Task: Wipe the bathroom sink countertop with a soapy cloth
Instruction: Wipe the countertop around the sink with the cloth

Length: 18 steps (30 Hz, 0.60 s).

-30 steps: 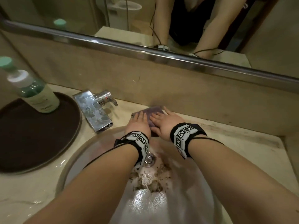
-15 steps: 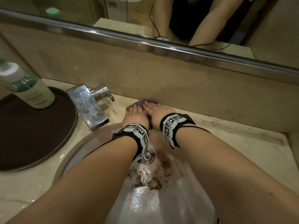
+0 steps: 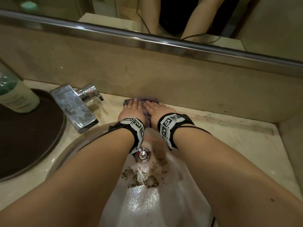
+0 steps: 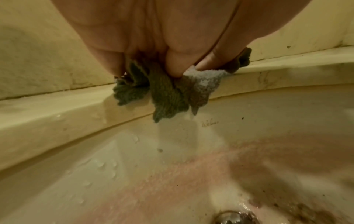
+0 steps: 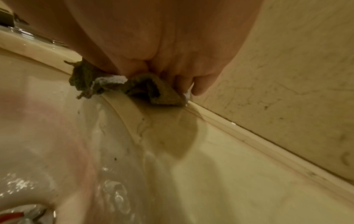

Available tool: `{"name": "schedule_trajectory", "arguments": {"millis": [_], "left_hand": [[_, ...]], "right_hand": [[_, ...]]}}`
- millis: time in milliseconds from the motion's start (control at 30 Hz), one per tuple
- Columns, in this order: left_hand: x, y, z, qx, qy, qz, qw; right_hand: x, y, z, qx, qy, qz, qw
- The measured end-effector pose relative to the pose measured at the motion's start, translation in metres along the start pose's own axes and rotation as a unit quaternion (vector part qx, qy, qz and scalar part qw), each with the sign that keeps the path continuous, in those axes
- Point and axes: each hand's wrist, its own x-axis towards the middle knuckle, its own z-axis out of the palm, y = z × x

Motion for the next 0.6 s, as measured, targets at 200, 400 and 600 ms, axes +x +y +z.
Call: {"name": "schedule_trajectory", "arguments": {"millis": [200,400,600], "left_hand": [[-0.002,0.018,0.001,0.011,0.009,0.039,0.999],[-0.003,0.033,0.002,0.022,0.012,0.062,0.998],[-0.004,0.051,0.003,0.034,0.011,0.094,0.995]], "right_hand": [[-0.012,0.022,0.008,-0.012,0.003,0.027,1.0],[-0.023,0.036,0.015,-0.016,0.009,0.046,0.999],[-0.036,0.054,0.022,-0.01,0.005,0.075,0.997]]}}
